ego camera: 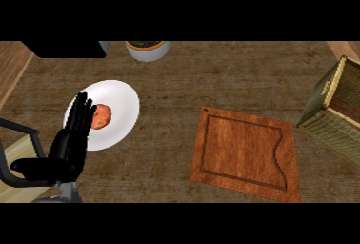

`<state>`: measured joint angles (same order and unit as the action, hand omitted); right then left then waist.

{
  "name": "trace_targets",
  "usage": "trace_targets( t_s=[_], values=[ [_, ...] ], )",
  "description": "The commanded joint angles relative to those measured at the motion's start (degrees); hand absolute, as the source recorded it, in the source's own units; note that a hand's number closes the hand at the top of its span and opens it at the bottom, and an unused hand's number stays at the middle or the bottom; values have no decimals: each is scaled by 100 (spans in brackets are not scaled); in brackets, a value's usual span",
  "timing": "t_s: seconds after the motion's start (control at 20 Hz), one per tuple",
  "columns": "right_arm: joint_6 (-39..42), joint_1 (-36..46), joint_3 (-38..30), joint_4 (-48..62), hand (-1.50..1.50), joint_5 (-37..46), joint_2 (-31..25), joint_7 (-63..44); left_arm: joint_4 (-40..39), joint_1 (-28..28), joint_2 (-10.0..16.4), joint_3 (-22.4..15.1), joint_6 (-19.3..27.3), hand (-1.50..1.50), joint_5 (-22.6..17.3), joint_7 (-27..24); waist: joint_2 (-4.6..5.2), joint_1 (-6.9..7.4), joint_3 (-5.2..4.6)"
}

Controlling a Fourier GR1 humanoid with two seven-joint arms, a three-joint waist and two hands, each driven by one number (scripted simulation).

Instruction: Pick the cupcake from the cutting board and place it in the basket

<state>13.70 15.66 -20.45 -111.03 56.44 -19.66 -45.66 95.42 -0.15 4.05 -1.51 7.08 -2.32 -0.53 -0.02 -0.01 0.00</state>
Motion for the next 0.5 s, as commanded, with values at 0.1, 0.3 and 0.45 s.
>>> trace_targets(
  t_s=[0.1,0.3,0.45],
  values=[
    [-402,-623,-284,335,150,-168,-30,652,141,198,-307,-348,258,0,373,-50,-2,-6,2],
    [-660,-361,-347,687,150,-327,-43,777,152,-306,-73,-11,73,0,102,506,1,5,1],
    [-907,-450,-830,1367,150,-558,-337,1278,-129,-7,-141,-35,20,0,160,20,4,3,1]
  ],
)
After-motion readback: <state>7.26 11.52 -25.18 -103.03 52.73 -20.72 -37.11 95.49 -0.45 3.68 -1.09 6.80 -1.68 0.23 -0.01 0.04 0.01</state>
